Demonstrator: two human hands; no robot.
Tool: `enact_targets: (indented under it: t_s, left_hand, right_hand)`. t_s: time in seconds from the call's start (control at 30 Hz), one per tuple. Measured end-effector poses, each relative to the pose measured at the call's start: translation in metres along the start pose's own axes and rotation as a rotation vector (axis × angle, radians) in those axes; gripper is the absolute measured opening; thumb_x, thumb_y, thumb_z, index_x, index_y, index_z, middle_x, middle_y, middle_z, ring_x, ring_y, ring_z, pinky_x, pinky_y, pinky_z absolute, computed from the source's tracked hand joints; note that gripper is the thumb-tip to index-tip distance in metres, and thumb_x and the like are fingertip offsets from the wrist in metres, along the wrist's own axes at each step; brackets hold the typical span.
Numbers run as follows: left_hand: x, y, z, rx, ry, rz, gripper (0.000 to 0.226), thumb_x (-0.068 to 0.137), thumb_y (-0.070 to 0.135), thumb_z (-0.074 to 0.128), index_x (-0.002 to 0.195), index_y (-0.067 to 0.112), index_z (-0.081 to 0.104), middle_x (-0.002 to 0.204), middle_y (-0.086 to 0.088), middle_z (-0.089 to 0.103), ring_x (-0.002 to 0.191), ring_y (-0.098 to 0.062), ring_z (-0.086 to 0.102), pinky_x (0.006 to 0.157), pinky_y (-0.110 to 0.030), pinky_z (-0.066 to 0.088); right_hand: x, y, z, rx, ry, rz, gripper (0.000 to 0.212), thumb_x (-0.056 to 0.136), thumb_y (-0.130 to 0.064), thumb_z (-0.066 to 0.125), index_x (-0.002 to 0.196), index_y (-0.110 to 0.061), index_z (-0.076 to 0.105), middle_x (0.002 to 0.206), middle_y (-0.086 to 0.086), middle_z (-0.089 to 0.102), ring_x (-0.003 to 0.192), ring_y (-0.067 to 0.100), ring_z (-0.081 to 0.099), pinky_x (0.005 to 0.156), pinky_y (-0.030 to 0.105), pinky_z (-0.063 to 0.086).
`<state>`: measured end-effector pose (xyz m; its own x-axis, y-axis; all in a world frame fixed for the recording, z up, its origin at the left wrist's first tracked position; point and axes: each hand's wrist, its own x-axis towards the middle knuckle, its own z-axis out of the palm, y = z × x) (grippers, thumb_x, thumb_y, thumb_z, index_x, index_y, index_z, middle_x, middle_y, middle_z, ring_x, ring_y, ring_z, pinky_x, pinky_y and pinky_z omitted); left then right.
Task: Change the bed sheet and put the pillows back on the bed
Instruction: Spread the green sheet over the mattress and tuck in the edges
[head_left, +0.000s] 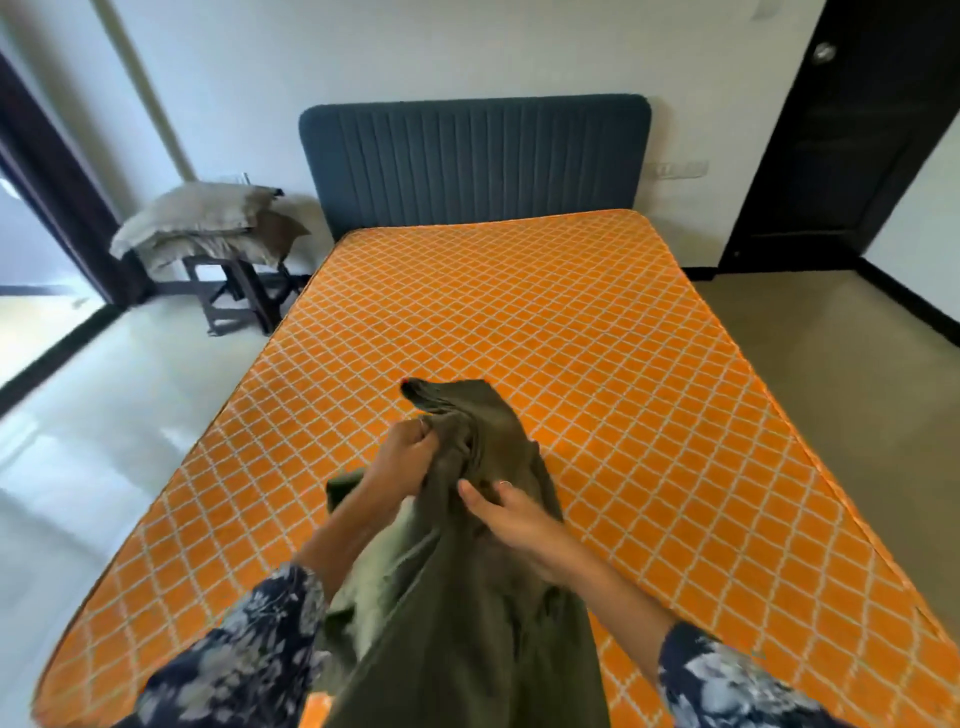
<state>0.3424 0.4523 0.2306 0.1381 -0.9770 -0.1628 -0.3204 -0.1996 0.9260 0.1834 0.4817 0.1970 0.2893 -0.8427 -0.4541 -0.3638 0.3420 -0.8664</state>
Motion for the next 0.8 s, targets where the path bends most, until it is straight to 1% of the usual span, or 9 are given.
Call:
enact_targets:
  t_s: [0.1,0.13,0.2,0.27,0.37,0.5,0.6,0.73,0.8]
  left_hand:
    - [-0.001,0.011,0.017,-0.055,0.028,-0.018,0.028,0.098,0.012,0.049,0.088,-0.007,0.067,0.077,-0.03,0.066,0.066,-0.027,0.06,0.061,-0.037,0.044]
    - [-0.001,0.016,0.02,-0.056,0.036,-0.026,0.029,0.098,0.012,0.049,0.088,-0.006,0.068,0.07,-0.026,0.067,0.059,-0.02,0.061,0.056,-0.029,0.046]
    - [-0.002,0.022,0.025,-0.035,0.041,-0.034,0.029,0.099,0.01,0.047,0.087,-0.007,0.067,0.05,-0.003,0.06,0.038,-0.005,0.05,0.04,-0.016,0.037]
    - [-0.004,0.025,0.028,-0.009,0.051,-0.053,0.029,0.099,0.007,0.045,0.082,-0.004,0.065,0.039,0.009,0.051,0.031,0.0,0.042,0.033,-0.015,0.031]
    - [-0.002,0.023,0.025,0.021,0.093,-0.09,0.032,0.098,0.008,0.044,0.068,0.007,0.055,0.037,0.006,0.041,0.032,-0.009,0.038,0.034,-0.019,0.028]
    - [0.005,0.02,0.006,-0.002,0.152,-0.147,0.035,0.099,0.012,0.045,0.064,0.011,0.047,0.043,0.003,0.034,0.034,-0.01,0.032,0.034,-0.017,0.024]
    - [0.018,0.032,-0.011,-0.086,0.172,-0.151,0.033,0.098,0.01,0.046,0.065,0.011,0.048,0.039,0.007,0.035,0.03,-0.004,0.033,0.032,-0.013,0.022]
    - [0.051,0.078,-0.036,-0.139,0.187,-0.06,0.03,0.094,0.015,0.051,0.064,0.012,0.051,0.054,-0.005,0.042,0.043,-0.015,0.039,0.04,-0.021,0.025]
    - [0.064,0.112,-0.046,-0.204,0.212,-0.029,0.031,0.092,0.02,0.056,0.062,0.015,0.051,0.052,-0.003,0.044,0.04,-0.013,0.04,0.037,-0.019,0.025]
  right_hand:
    - [0.015,0.009,0.002,0.088,0.145,-0.031,0.1,0.055,-0.091,0.054,0.128,-0.023,0.052,0.12,-0.003,0.062,0.11,0.015,0.06,0.092,0.039,0.052]
    - [0.015,0.009,-0.002,0.094,0.165,-0.065,0.096,0.057,-0.089,0.055,0.126,-0.022,0.053,0.118,-0.001,0.063,0.108,0.016,0.061,0.091,0.042,0.053]
    - [0.012,0.005,-0.014,0.05,0.199,-0.129,0.056,0.08,-0.064,0.06,0.109,-0.016,0.06,0.102,0.003,0.066,0.093,0.016,0.063,0.082,0.042,0.053]
    - [0.014,0.008,-0.024,0.042,0.254,-0.205,0.029,0.094,-0.037,0.056,0.082,-0.011,0.057,0.077,0.003,0.059,0.073,0.015,0.056,0.066,0.034,0.042]
    - [0.019,0.023,-0.038,0.143,0.265,-0.202,0.037,0.1,-0.031,0.047,0.074,-0.005,0.05,0.07,0.008,0.045,0.067,0.018,0.045,0.064,0.034,0.028]
    - [0.029,0.023,-0.051,0.423,0.281,-0.097,0.028,0.1,-0.022,0.048,0.083,-0.01,0.066,0.085,0.009,0.066,0.083,0.018,0.06,0.076,0.032,0.043]
    - [0.043,0.009,-0.074,0.56,0.358,-0.077,0.025,0.098,-0.018,0.051,0.077,-0.013,0.065,0.084,0.012,0.065,0.081,0.021,0.059,0.076,0.033,0.044]
    - [0.056,-0.048,-0.111,0.466,0.465,-0.252,0.018,0.098,-0.018,0.048,0.081,-0.018,0.053,0.083,0.004,0.044,0.08,0.017,0.039,0.07,0.03,0.03]
    - [0.053,-0.088,-0.131,0.437,0.552,-0.377,0.021,0.098,-0.016,0.048,0.078,-0.017,0.052,0.082,0.005,0.042,0.079,0.014,0.036,0.066,0.029,0.028]
